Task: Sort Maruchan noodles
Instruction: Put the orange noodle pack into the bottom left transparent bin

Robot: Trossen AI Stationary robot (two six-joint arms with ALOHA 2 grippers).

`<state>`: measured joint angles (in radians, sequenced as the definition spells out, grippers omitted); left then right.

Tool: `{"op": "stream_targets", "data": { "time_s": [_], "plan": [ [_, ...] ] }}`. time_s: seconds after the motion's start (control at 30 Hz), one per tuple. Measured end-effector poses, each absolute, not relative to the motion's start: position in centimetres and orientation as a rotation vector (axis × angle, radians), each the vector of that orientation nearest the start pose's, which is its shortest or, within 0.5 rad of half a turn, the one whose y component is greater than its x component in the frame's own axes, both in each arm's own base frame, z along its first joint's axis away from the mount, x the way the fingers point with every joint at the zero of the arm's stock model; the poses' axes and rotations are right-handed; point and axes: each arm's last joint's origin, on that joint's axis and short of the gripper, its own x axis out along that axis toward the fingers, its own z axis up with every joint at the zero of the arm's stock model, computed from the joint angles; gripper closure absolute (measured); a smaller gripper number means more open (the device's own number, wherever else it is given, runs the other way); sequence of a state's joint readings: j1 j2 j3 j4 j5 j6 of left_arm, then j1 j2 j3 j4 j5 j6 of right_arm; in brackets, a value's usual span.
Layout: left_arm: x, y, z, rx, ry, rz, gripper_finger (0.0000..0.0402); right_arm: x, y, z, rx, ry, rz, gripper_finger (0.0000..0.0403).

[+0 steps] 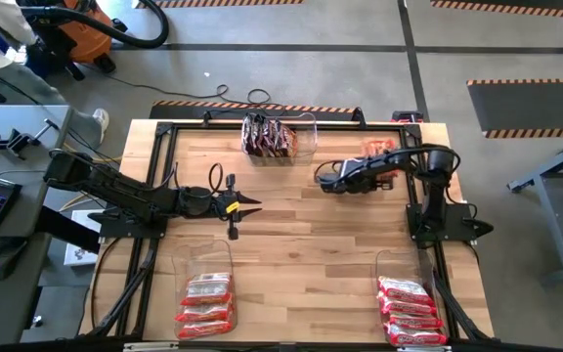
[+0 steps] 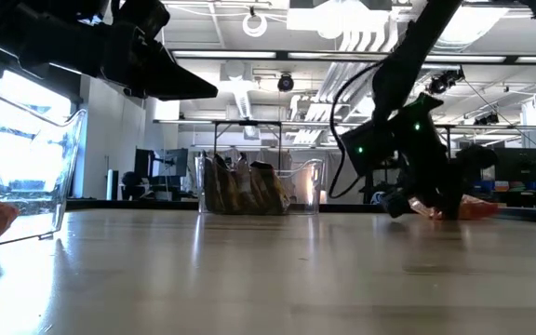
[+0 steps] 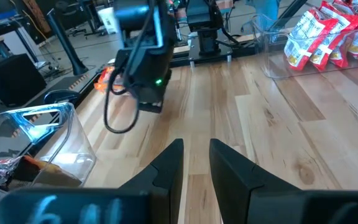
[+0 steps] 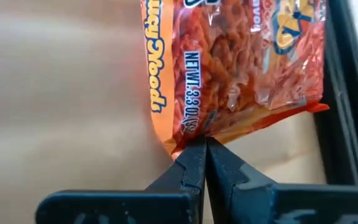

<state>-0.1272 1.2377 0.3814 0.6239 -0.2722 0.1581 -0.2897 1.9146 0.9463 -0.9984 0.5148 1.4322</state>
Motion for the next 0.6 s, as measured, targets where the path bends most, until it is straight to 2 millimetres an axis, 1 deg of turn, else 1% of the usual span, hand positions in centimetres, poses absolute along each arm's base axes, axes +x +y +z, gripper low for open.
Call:
{"op": "stream_targets", "data": {
  "time_s": [0.1,0.17,0.33,0.5,0.6],
  "plan": [
    [23.2,-2.2,18.5,0.204,0.24,0.126,0.0332,25.3,-7.3,10.8,0.699,1.192,-1.65,0.0402],
    [23.2,-2.2,18.5,0.204,0.24,0.126,0.0332,25.7,-6.1,11.9,0.745,1.181,-1.559,0.0402],
    [23.2,-2.2,18.5,0.204,0.244,0.126,0.0332,25.9,-2.3,14.8,0.767,1.166,-1.349,0.0402],
    [23.2,-2.2,18.5,0.195,0.245,0.127,0.0332,25.4,2.1,16.7,0.708,1.164,-1.163,0.0402],
    [23.2,-2.2,18.5,0.196,0.245,0.126,0.0332,24.4,3.9,18.1,0.62,1.092,-1.128,0.0402]
  ]
}}
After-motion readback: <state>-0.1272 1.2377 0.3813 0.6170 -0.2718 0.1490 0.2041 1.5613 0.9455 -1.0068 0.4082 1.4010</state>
